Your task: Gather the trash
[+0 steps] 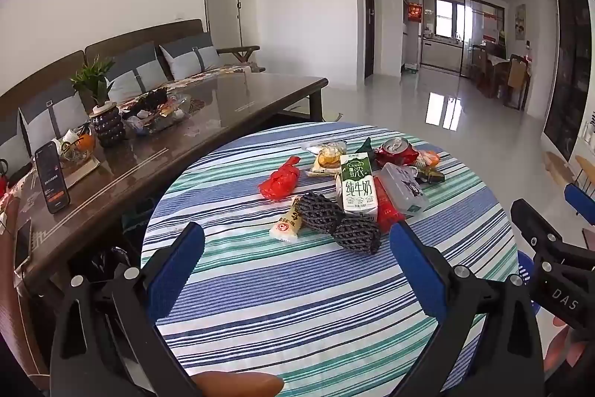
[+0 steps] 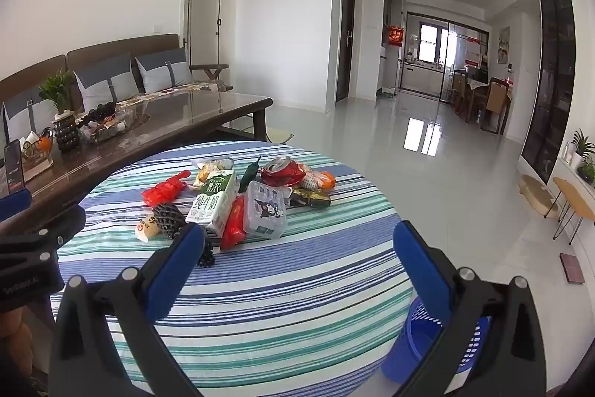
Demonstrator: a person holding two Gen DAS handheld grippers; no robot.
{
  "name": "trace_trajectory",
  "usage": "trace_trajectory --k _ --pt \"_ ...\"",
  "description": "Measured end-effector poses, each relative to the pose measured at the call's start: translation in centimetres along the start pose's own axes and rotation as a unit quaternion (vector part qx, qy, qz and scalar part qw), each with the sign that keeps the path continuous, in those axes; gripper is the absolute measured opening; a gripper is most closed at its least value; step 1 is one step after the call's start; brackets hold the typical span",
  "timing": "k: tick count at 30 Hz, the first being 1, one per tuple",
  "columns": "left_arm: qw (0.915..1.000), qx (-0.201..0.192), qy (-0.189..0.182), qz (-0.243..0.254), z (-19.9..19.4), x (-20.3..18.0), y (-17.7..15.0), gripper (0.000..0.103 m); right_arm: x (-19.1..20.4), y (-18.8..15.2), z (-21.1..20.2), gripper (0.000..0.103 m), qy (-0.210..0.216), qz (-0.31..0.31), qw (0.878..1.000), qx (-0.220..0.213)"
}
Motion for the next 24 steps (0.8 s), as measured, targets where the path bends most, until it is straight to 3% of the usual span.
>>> trace_trajectory --k 24 --pt "1.0000 0.004 0.001 0.004 0.42 -0.97 -0.29 0.099 -0.74 -0.59 0.09 0.098 -0.001 0.002 1.000 0.006"
Point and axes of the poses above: each gripper's, at about its wrist camera, not at the fingertips, and z roughly the way its jaws point, x to its left, y to its top, the point moved 8 cm from there along z, roughly the way its jaws point, and after that the axes turned 7 degrees about y, right-handed, at the moved point
